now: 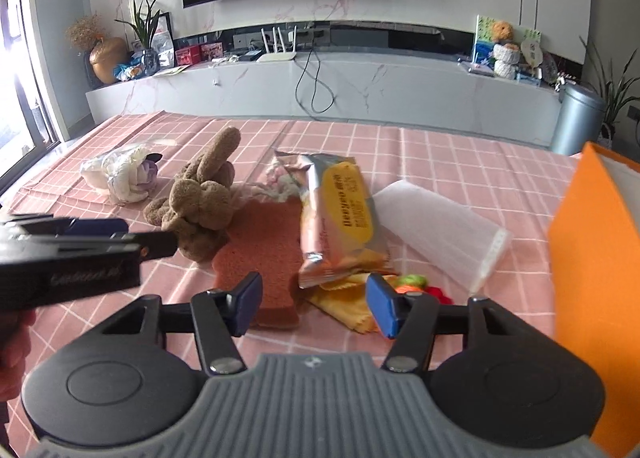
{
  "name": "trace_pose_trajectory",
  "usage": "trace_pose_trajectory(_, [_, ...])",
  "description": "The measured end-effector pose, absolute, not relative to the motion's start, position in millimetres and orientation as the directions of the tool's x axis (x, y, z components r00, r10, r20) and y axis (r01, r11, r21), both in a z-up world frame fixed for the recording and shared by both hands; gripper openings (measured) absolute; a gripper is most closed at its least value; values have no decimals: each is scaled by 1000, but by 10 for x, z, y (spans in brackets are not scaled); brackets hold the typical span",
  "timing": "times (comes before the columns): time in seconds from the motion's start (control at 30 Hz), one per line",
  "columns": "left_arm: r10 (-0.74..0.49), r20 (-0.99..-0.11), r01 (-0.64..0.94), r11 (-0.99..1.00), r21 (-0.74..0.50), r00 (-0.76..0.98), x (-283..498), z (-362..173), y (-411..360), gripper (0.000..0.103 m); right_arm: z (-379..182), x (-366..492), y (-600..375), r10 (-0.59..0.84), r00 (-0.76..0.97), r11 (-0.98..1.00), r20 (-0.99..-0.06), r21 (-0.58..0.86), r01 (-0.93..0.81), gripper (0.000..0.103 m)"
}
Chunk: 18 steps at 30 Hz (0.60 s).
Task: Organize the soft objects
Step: 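Grasp the red bear sponge with the right tool while the left tool grasps the brown plush bunny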
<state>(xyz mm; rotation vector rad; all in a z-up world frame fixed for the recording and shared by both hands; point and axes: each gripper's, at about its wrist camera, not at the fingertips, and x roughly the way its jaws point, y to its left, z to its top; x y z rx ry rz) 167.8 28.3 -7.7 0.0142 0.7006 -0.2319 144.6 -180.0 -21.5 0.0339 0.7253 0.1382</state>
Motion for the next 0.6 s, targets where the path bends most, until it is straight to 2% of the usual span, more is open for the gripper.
trace_pose_trajectory(0.13, [-218,-662,188,975,-117,717,1919,-114,323,67,-341,1583,-1685,172,705,985,-688,127,-116,57])
trace_pose_trajectory(0.27, [-231,-684,156,973,-172,692,2075,-156,364,78,-466,1678,-1587,196,674,980,-712,165,-109,65])
trace_pose_trajectory(0.5, [-222,-716,75,970,-232,662,2251,-187,392,85,-585,1836,-1433,188,655,982,-732,160,-102,69])
trace_pose_trajectory(0.53, [-222,-722,63,968,-241,655,2278,-198,386,85,-599,1849,-1415,182,652,983,-736,153,-101,68])
trace_pose_trajectory(0.6, [-231,-730,46,964,-264,643,2322,-224,390,75,-612,1846,-1391,190,650,982,-736,154,-113,60])
